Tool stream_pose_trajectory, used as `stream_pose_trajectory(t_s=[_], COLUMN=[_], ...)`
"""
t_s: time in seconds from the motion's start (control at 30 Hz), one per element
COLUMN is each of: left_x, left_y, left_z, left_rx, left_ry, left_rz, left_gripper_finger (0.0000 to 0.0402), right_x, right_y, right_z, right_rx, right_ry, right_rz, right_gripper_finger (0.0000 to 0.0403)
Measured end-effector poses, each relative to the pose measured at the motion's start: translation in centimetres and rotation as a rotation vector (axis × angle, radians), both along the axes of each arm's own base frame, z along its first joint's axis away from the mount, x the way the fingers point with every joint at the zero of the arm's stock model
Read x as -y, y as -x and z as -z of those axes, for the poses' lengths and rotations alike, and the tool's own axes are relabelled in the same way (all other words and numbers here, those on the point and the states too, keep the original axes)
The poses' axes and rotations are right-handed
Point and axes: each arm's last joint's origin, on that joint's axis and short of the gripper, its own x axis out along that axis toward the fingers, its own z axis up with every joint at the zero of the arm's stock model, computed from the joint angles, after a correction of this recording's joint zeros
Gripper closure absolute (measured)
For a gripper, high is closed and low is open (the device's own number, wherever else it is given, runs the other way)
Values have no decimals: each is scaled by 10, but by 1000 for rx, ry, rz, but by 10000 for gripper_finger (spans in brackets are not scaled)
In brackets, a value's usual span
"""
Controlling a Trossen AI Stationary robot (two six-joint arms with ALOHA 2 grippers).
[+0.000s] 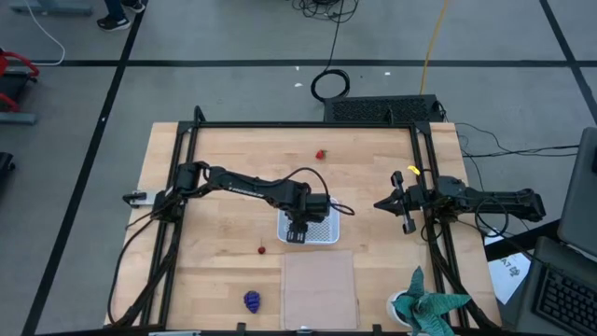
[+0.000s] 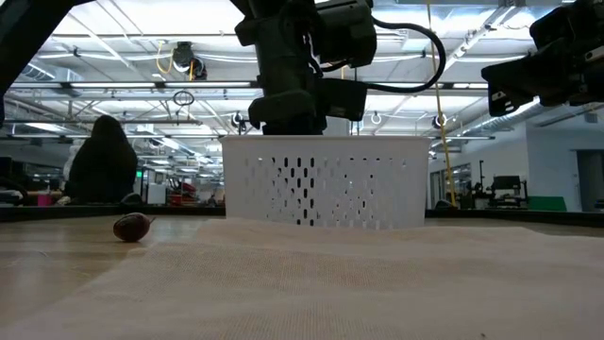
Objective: Pick and placing Produce into tupperware
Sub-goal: Put the black cherry into the white bin, then put the red strawberry into the white bin
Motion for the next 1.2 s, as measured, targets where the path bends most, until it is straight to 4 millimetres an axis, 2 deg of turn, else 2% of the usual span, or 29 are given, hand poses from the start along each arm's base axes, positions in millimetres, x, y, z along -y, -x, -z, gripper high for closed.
stream_pose_trajectory(t_s=[0.17, 0.47, 0.57, 0.77, 1.03, 1.1, 1.2], left_x=[0, 0, 0, 0, 0, -1, -3], left_y=[0, -5, -6, -5, -3, 3, 13], left_z=[-3, -37, -42, -41, -42, -52, -80], left_rx=[-6, -3, 12, 0, -12, -26, 38], left_ry=[-1, -20, -21, -23, -66, -90, -131], left_rz=[4, 18, 17, 25, 68, 62, 24], left_gripper_finger=[205, 246, 284, 391, 399, 397, 395], right_x=[0, 0, 0, 0, 0, 0, 0], right_y=[0, 0, 0, 0, 0, 0, 0], right_z=[0, 0, 1, 1, 1, 1, 1], right_rx=[0, 0, -8, -17, -17, -17, -17], right_ry=[0, 0, -1, -16, -16, -16, -16], right_rz=[0, 0, 0, -1, -1, -1, -1], right_gripper_finger=[403, 403, 403, 403, 403, 403, 403])
